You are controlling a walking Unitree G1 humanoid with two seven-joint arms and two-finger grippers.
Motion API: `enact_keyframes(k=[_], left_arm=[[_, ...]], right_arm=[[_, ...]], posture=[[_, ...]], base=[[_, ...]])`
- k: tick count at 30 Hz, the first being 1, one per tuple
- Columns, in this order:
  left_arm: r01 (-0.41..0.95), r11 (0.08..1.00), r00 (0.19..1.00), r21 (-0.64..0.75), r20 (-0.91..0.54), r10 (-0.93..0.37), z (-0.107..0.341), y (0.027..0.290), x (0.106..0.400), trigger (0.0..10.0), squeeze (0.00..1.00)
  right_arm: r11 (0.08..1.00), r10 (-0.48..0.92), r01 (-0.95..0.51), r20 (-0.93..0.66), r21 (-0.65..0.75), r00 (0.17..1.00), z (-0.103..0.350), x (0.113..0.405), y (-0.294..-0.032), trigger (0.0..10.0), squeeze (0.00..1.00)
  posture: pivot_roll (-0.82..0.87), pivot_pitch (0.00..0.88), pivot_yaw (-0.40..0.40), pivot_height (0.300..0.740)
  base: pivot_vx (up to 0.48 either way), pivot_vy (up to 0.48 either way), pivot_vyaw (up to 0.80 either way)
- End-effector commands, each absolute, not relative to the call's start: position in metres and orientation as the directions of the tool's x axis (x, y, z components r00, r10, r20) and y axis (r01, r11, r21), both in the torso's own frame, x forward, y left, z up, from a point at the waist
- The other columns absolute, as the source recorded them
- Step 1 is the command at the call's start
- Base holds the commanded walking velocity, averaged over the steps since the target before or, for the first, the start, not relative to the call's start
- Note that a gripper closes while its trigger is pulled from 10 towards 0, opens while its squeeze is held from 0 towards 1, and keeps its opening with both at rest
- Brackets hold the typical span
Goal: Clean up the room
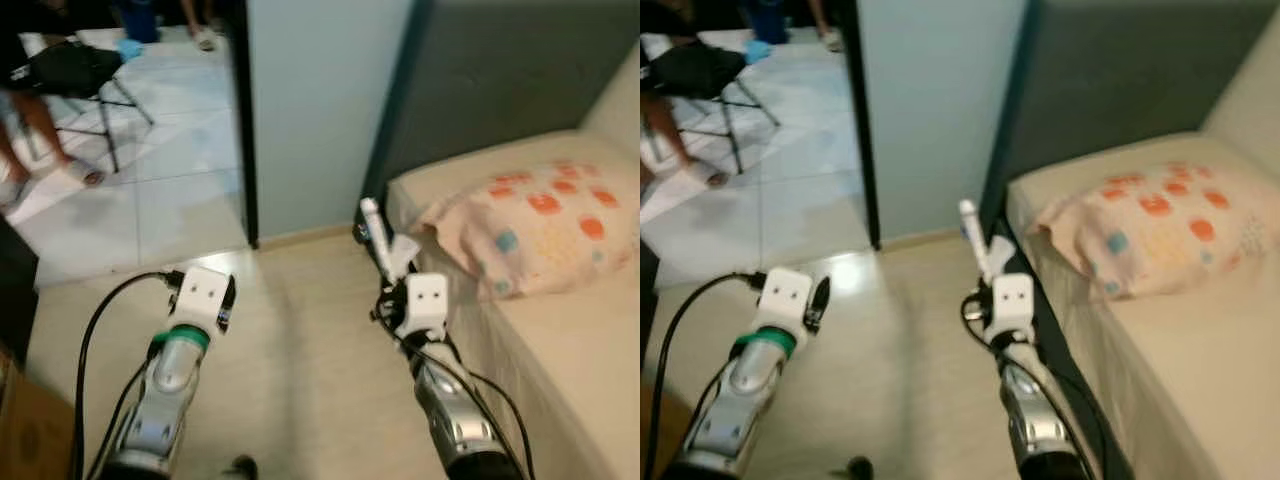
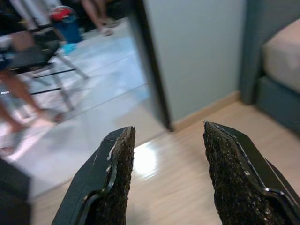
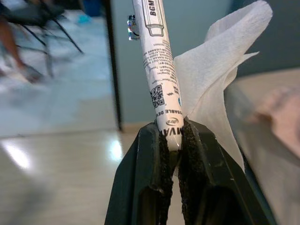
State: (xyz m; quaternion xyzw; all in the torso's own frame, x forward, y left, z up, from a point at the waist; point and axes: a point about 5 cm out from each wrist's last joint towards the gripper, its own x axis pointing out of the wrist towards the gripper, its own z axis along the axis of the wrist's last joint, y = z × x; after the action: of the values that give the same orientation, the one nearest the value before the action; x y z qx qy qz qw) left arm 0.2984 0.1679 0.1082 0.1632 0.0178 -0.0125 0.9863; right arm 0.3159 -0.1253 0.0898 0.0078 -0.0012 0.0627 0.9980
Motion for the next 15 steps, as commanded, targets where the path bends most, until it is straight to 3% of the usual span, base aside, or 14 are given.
enact_keyframes(k=[1,15], left_arm=[[0.042,0.947,0.998,0.32,-0.053,-0.026,0.1035,0.1652,0.2962,10.0,0.0],[0.045,0.946,0.998,0.322,-0.058,-0.028,0.1015,0.1648,0.296,10.0,0.0]], right_arm=[[0.992,0.122,-0.122,-0.039,0.014,0.992,0.0787,0.31,-0.1274,10.0,0.0],[0.992,0.125,-0.125,-0.041,0.004,0.991,0.0783,0.3103,-0.1286,10.0,0.0]], posture=[[0.11,0.019,-0.042,0.74],[0.11,0.015,-0.046,0.74]], base=[[0.0,0.0,0.74],[0.0,0.0,0.74]])
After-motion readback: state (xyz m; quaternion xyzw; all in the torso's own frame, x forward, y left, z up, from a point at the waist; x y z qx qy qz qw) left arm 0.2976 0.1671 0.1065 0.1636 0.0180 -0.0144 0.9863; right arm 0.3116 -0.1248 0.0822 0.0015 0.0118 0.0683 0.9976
